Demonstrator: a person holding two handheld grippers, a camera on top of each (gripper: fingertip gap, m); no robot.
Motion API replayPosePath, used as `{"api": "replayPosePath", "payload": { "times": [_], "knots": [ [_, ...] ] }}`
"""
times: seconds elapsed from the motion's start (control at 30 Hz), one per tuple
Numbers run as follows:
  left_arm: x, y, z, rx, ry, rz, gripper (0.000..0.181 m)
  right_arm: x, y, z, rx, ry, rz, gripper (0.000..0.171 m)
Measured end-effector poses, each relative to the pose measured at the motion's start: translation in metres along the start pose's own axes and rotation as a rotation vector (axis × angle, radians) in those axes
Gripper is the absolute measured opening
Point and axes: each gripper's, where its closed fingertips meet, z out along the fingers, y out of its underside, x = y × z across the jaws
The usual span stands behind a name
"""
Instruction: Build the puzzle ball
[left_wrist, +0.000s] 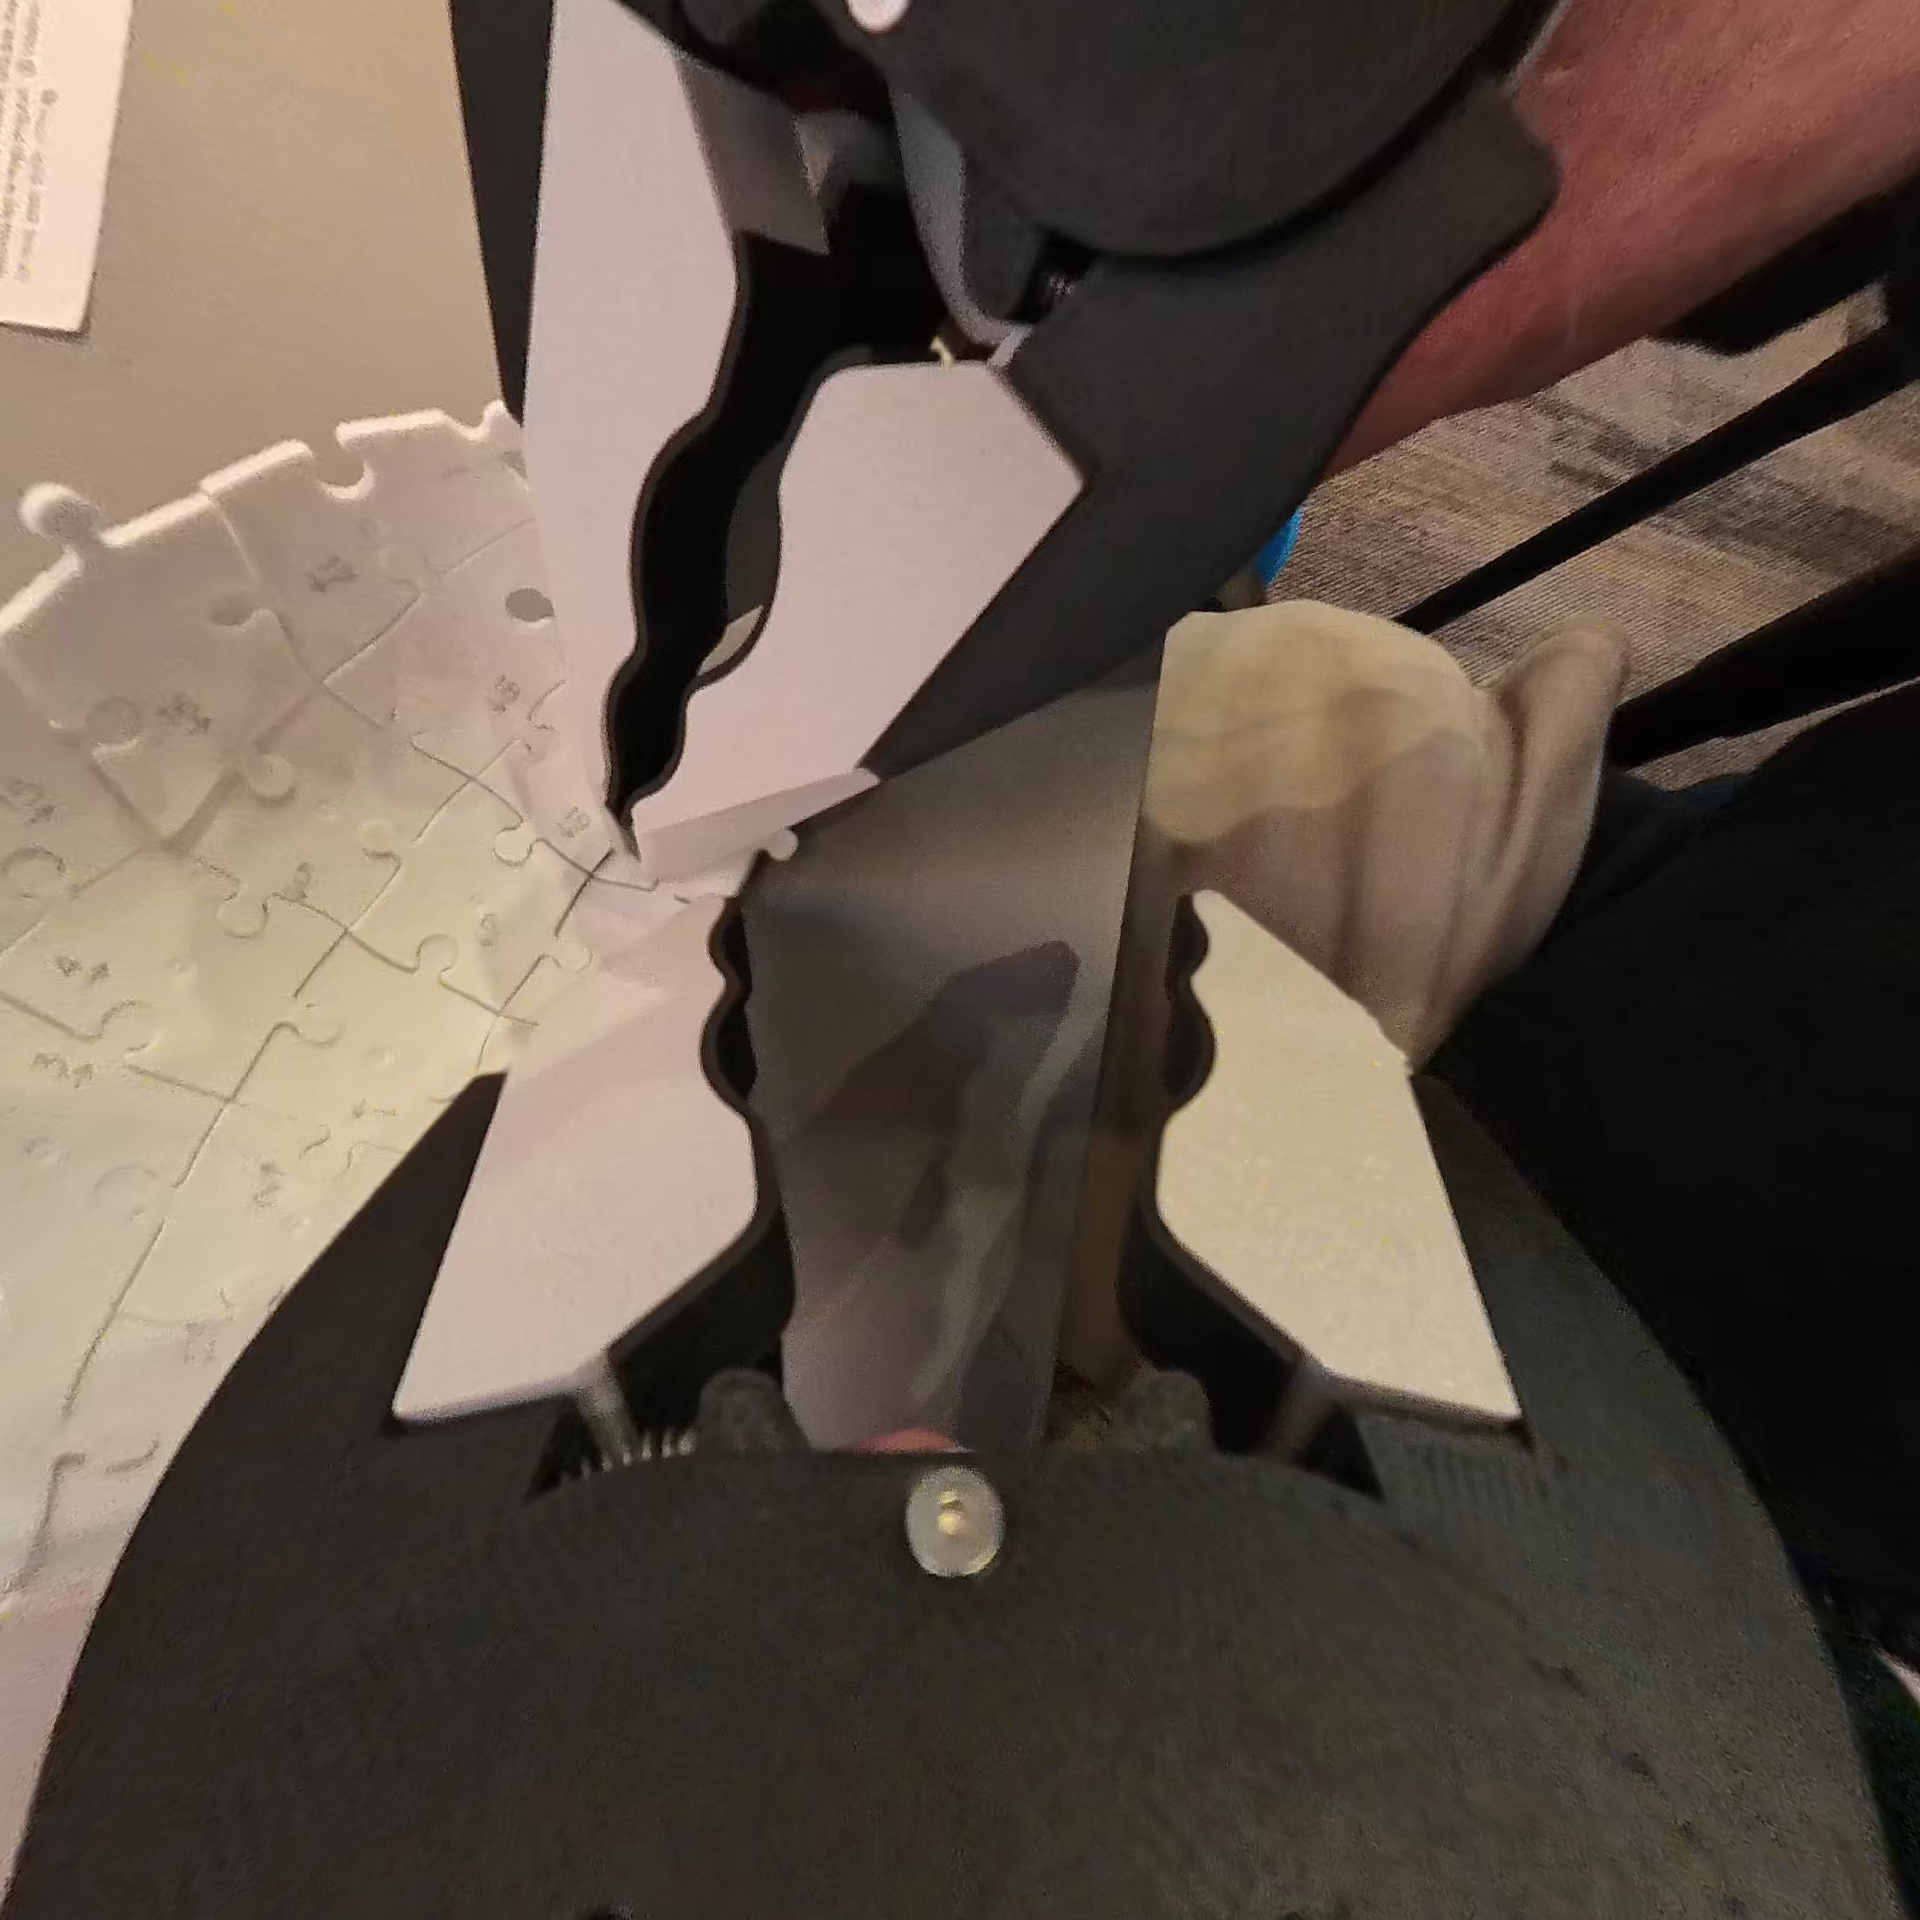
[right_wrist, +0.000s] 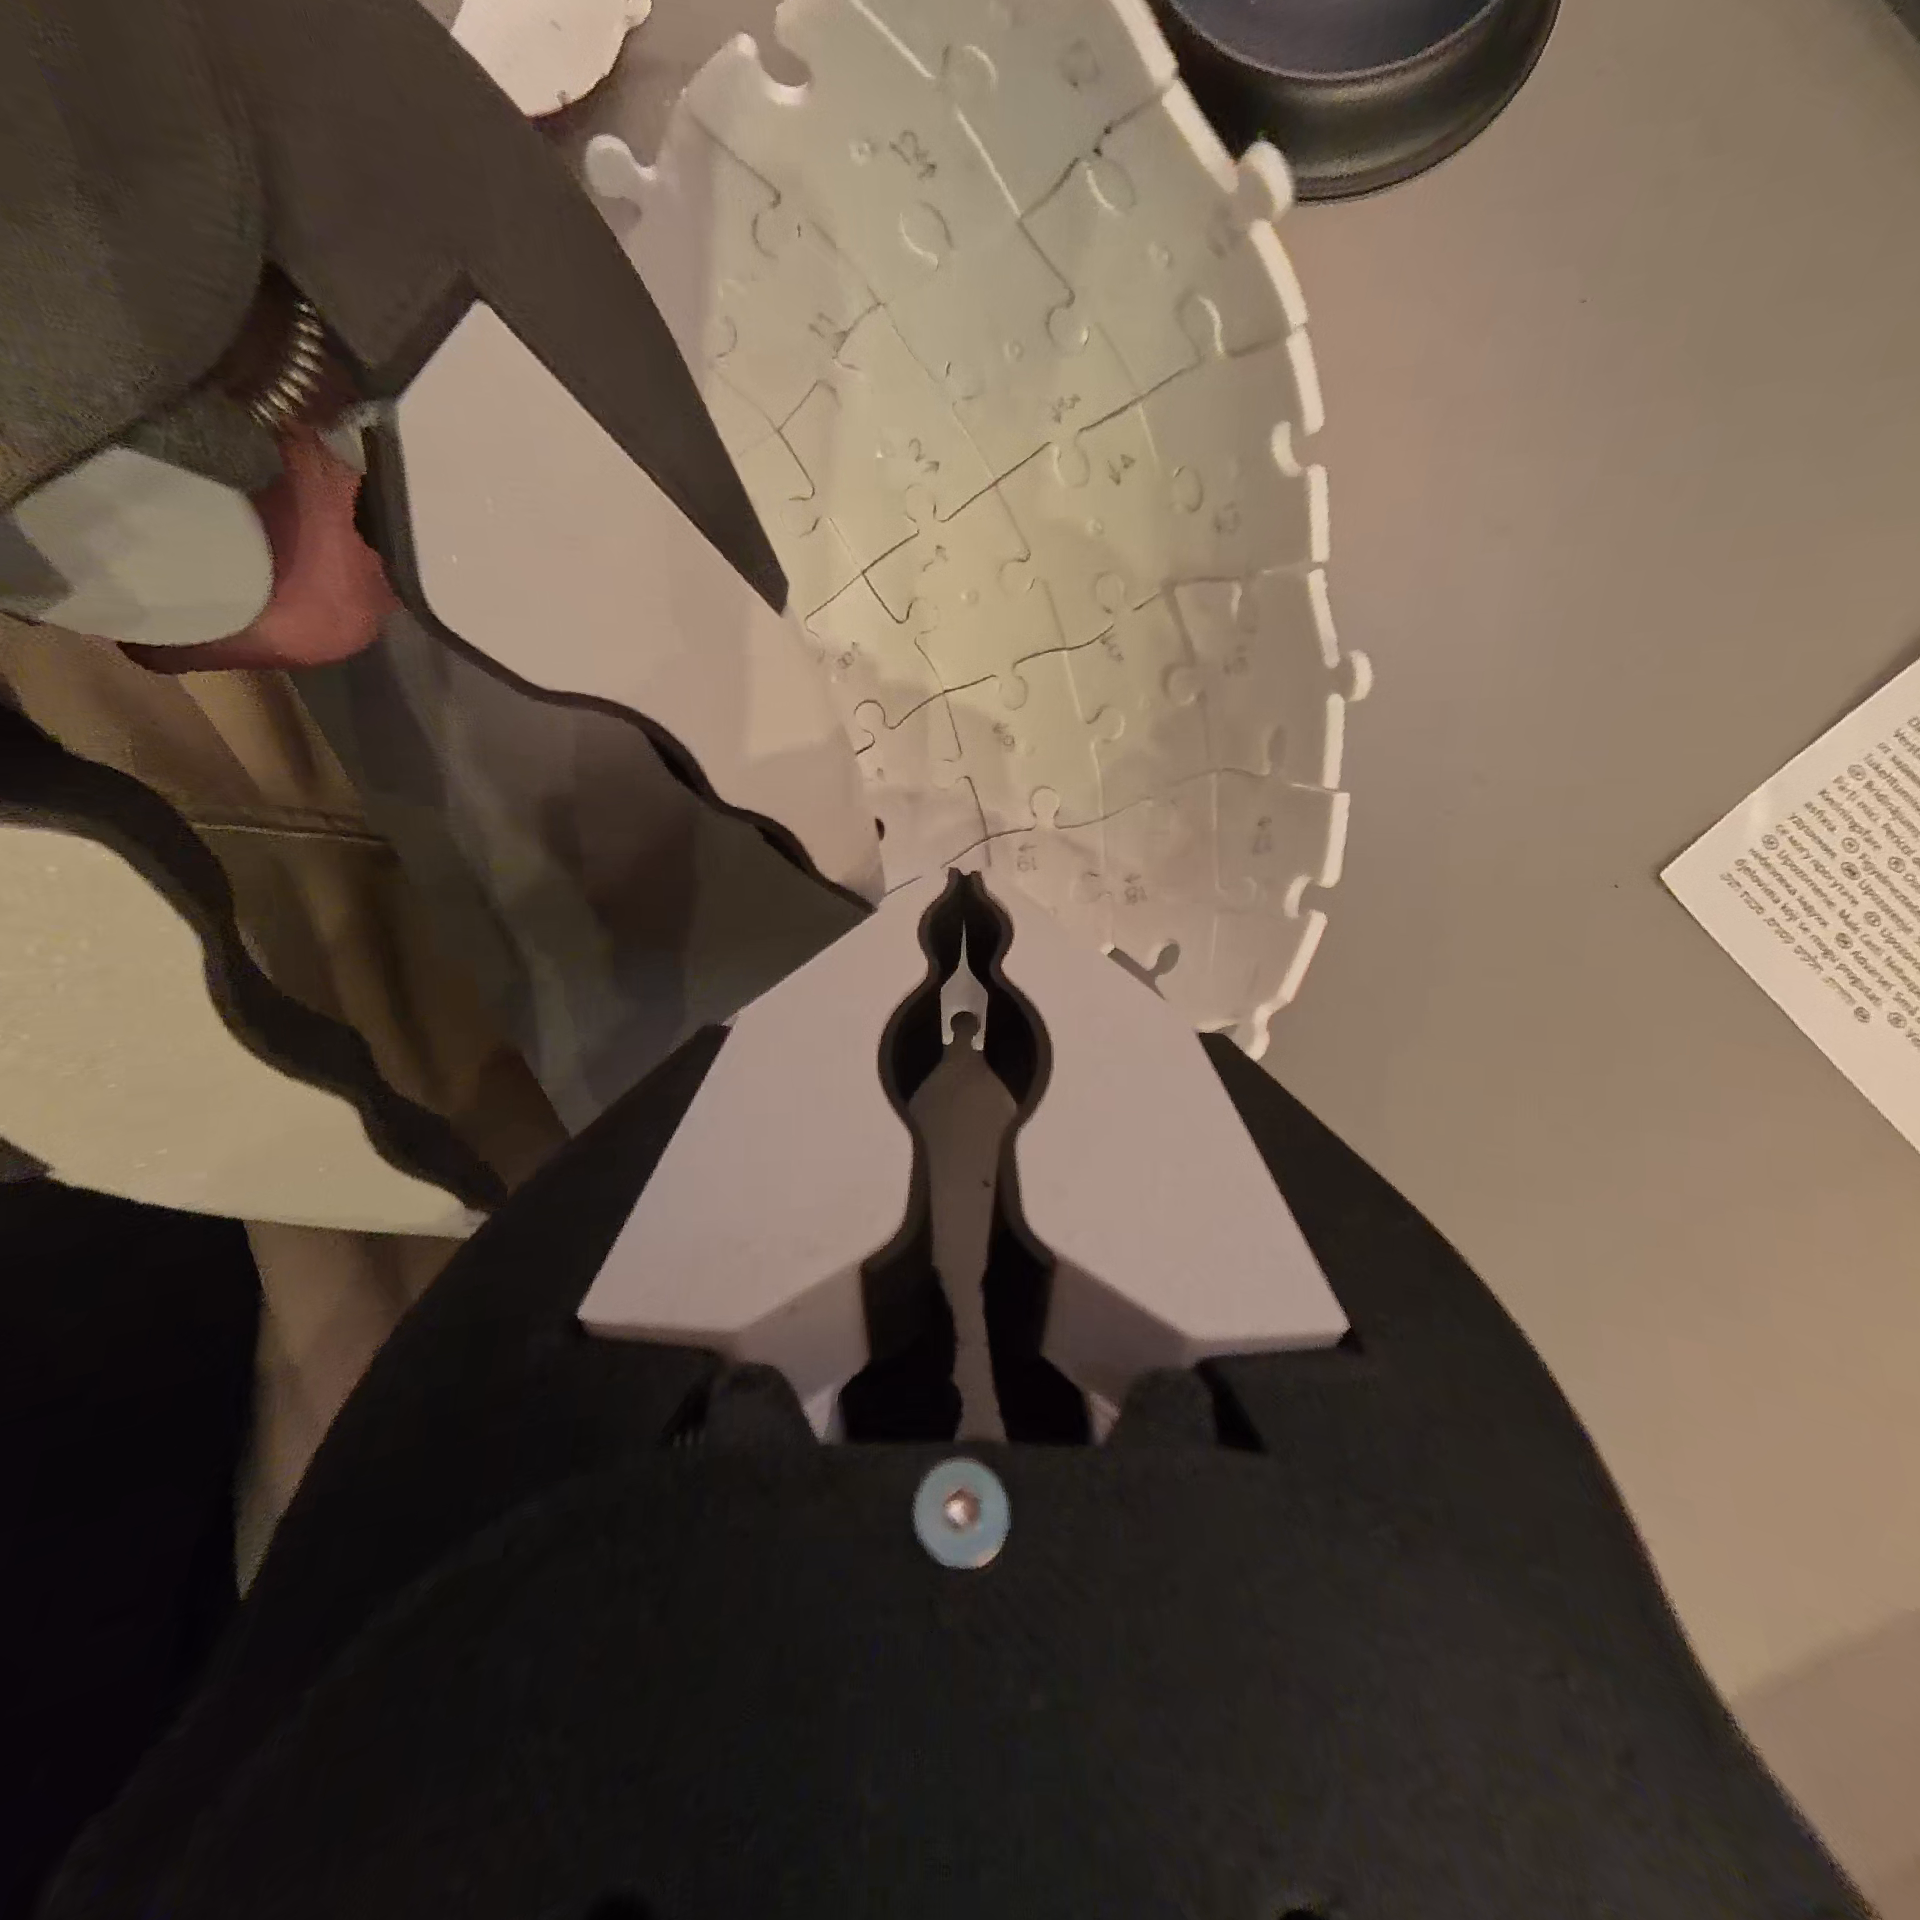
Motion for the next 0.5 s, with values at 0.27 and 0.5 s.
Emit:
{"api": "replayPosePath", "payload": {
  "times": [0.27, 0.5],
  "knots": [
    [-0.0023, 0.0025, 0.0038, -0.012, -0.023, 0.013, 0.077, -0.0007, -0.0005, 0.0003, 0.025, -0.032, 0.019, 0.000],
    [-0.0048, 0.0031, 0.0039, -0.008, -0.027, -0.007, 0.072, -0.0068, -0.0007, 0.0001, 0.039, -0.032, -0.097, 0.000]
  ]
}}
